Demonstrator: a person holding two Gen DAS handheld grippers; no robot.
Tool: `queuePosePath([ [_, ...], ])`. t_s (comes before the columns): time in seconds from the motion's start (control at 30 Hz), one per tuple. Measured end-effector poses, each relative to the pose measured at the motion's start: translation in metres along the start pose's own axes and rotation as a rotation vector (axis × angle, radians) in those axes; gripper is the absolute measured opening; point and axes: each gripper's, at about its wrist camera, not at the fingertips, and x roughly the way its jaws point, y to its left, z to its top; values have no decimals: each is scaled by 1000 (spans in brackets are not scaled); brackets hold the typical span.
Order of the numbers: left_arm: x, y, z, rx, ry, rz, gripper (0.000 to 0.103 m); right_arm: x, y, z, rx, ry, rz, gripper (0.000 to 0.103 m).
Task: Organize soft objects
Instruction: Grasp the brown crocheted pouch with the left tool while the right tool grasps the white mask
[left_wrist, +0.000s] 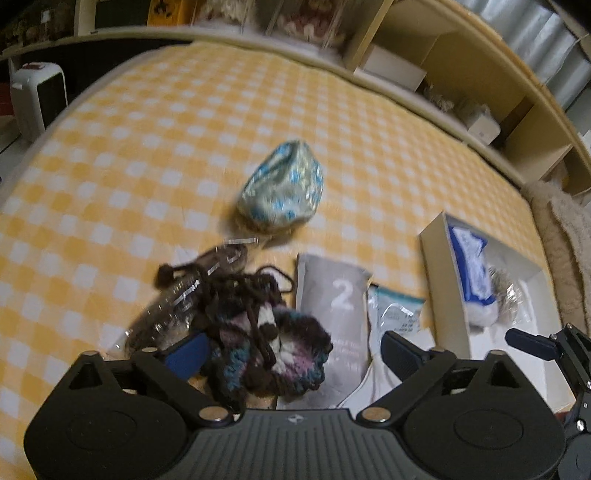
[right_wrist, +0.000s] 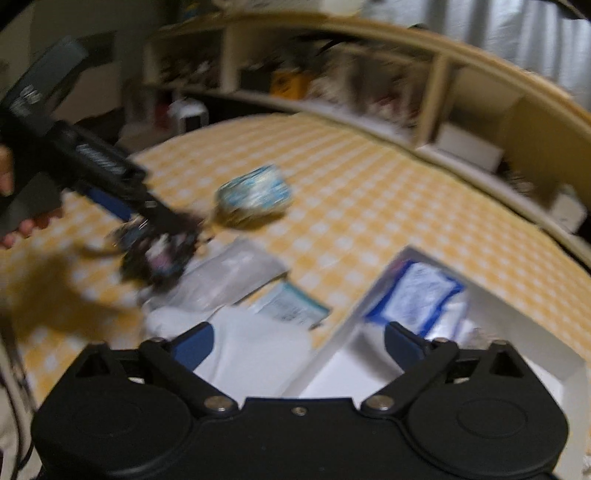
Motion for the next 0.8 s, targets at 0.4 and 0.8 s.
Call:
queuePosePath([
  [0.4,22,11,-2,-94,24,77,80,58,29,2,-56,223,200,86],
  [0.8,33,3,-5,-29,38,111,61,71,41,2,-136,268,111,81],
])
